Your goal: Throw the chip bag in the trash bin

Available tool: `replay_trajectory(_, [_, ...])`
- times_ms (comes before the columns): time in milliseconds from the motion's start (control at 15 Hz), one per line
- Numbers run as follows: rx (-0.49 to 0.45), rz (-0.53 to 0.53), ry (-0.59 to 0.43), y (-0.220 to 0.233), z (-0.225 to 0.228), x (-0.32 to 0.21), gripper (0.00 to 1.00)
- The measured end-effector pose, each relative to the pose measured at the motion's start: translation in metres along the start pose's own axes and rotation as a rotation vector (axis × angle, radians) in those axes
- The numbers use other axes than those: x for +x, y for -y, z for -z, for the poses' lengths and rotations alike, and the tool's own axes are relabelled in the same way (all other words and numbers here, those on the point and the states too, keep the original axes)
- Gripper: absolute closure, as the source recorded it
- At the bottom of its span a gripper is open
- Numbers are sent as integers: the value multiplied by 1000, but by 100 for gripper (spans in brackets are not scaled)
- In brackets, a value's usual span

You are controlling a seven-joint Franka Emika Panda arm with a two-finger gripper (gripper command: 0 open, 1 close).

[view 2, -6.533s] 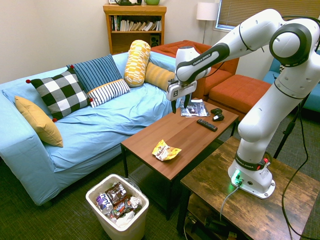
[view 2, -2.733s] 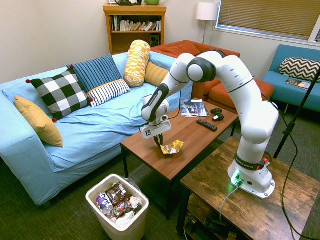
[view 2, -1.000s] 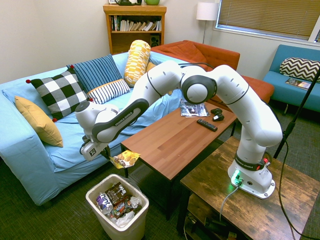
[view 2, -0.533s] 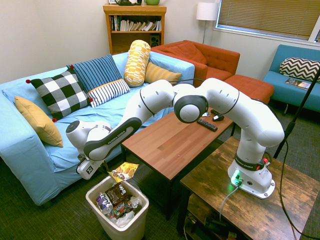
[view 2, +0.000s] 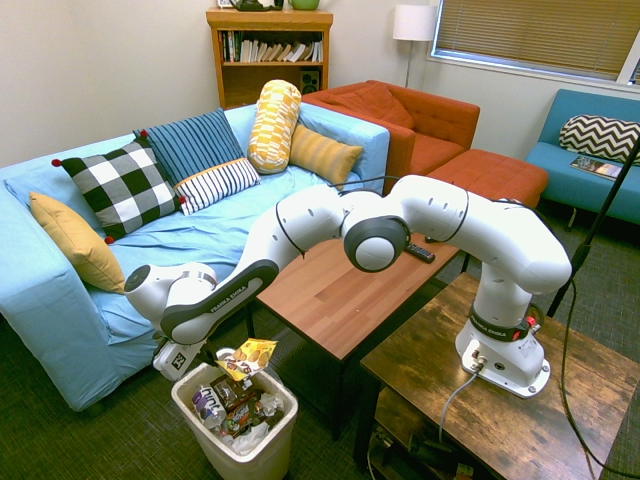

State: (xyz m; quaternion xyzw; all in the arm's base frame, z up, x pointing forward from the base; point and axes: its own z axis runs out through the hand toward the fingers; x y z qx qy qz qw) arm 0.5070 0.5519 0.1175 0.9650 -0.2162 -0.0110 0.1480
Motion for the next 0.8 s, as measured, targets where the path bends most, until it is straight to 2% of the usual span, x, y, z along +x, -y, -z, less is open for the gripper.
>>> replay_trajectory(800, [14, 2, 3, 4, 7, -6, 0])
